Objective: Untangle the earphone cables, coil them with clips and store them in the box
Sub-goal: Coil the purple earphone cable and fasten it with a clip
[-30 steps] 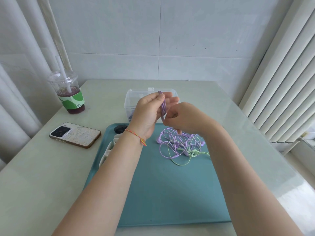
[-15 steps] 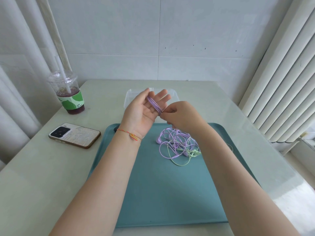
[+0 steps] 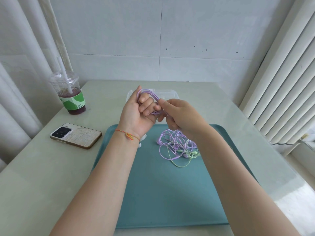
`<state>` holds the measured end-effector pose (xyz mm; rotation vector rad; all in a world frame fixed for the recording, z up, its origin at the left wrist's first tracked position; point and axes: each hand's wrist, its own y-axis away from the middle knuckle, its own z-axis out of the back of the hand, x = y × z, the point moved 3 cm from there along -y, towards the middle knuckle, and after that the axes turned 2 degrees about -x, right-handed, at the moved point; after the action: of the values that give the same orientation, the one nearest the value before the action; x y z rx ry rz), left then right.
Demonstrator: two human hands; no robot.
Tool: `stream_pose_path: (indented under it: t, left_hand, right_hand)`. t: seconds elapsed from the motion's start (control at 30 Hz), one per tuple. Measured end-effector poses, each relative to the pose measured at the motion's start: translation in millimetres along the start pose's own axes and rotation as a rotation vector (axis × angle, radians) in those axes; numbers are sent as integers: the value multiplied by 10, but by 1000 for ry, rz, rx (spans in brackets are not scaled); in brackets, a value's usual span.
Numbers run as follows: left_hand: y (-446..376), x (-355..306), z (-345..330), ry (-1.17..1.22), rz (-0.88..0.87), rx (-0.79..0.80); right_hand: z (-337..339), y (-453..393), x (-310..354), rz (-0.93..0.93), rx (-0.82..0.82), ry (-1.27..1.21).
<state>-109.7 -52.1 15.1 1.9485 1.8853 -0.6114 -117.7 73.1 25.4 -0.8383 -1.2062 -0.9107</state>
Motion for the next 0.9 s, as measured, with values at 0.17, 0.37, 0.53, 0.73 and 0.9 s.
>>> stream_pose_path:
  t: [0.17, 0.37, 0.53, 0.73, 0.9]
  left_hand:
    - [12, 11, -5, -31, 8, -70]
    - [18, 15, -9, -130, -8, -151]
    - [-28, 37, 15, -90, 21, -164]
    - [31, 59, -32, -23, 141, -76]
    - [35, 83, 1, -81, 165, -80]
  right_hand:
    - [34, -6, 35, 88, -65, 179]
    - [58, -5, 43, 154, -42, 489]
    - [121, 4, 81, 186, -67, 585]
    - [206, -14, 82, 210, -88, 648]
    - [167, -20, 83, 242, -135, 624]
